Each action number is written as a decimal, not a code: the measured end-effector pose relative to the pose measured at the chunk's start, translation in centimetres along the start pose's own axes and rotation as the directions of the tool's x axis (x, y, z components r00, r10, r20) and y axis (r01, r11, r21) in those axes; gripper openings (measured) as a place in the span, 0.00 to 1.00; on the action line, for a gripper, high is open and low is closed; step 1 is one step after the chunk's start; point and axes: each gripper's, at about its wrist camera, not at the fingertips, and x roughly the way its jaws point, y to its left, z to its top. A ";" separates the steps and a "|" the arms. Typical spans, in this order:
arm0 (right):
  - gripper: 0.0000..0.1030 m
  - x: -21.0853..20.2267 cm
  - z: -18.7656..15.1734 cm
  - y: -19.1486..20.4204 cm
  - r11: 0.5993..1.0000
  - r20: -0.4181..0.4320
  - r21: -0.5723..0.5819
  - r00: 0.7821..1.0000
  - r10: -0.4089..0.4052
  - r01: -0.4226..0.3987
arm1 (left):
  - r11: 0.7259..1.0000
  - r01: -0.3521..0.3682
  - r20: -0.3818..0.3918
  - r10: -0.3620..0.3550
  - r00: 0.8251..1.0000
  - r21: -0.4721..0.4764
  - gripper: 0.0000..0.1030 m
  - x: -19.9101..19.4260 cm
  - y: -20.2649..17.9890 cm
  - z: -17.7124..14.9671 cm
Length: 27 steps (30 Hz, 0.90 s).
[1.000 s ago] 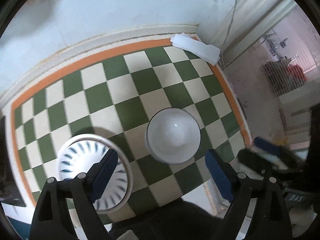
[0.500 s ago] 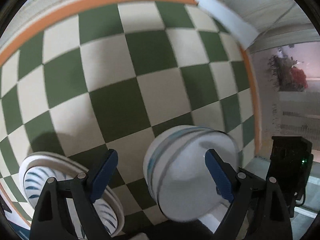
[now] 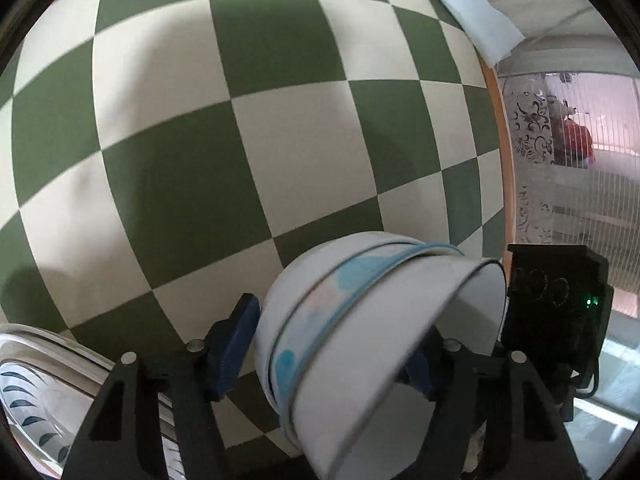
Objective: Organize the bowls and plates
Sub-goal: 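Grasp the rim of the bowl stack with both grippers and lift it, then carry the bowl stack with both grippers and lower it onto the plate stack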
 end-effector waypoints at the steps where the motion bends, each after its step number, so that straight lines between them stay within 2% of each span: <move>1: 0.57 0.0 -0.1 0.0 1.000 0.006 -0.004 1.000 0.005 -0.005 | 1.000 -0.003 0.006 0.003 1.000 0.006 0.63 -0.1 -0.1 -0.1; 8: 0.57 0.3 0.1 0.8 0.999 0.030 -0.039 1.000 -0.010 0.011 | 1.000 -0.017 0.038 0.017 0.999 0.018 0.63 -0.5 -0.1 -0.4; 10: 0.57 0.0 0.2 1.2 0.999 0.025 -0.045 1.000 -0.010 0.012 | 1.000 -0.026 0.042 0.025 0.999 0.015 0.63 -0.8 -0.2 -0.5; 11: 0.57 0.0 0.1 1.6 0.999 0.026 -0.050 1.000 -0.010 0.012 | 1.000 -0.012 0.016 0.011 1.000 0.005 0.63 -1.1 -0.1 -0.7; 14: 0.57 -0.1 0.2 2.9 0.998 0.026 -0.068 1.000 -0.013 0.014 | 1.000 -0.014 0.031 0.014 0.999 -0.001 0.63 -2.0 -0.2 -1.0; 21: 0.57 0.6 0.0 6.5 0.993 0.007 -0.118 1.000 -0.009 0.009 | 0.999 -0.032 0.073 0.033 0.997 -0.019 0.63 -5.7 0.3 -2.4; 27: 0.57 2.5 -0.5 10.4 0.984 -0.037 -0.175 0.999 0.003 -0.009 | 0.997 -0.039 0.126 0.046 0.991 -0.059 0.63 -9.3 2.5 -4.3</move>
